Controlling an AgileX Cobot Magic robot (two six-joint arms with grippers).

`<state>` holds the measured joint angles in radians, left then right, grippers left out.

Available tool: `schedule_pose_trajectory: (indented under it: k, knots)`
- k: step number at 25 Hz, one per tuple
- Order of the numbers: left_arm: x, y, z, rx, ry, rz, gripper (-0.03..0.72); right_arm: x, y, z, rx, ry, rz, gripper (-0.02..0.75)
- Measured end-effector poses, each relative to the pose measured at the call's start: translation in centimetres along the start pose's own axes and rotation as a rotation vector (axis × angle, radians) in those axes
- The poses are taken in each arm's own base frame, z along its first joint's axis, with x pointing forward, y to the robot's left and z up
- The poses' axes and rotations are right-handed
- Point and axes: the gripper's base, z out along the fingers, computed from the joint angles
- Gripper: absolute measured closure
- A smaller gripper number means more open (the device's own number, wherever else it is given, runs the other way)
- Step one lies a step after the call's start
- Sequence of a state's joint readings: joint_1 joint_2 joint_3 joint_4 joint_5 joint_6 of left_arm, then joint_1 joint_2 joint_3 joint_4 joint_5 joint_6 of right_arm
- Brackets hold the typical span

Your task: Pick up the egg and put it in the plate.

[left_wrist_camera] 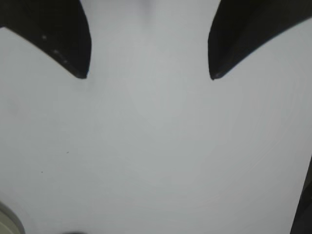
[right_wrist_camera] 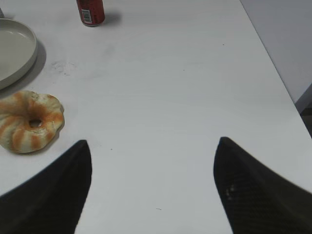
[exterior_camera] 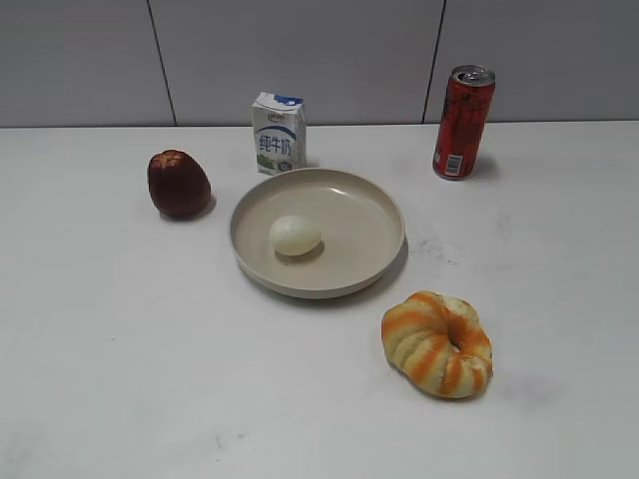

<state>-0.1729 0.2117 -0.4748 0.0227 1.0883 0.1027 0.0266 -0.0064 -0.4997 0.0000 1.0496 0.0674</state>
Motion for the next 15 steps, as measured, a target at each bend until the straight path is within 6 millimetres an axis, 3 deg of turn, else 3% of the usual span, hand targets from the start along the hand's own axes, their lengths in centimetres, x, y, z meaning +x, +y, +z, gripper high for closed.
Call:
schedule_pose_trajectory:
  k: [15]
  knots:
    - [1.9, -0.2, -2.5, -0.168, -0.194, -0.111, 0.178, 0.0, 0.0, 0.0, 0.0, 0.0, 0.0, 0.15]
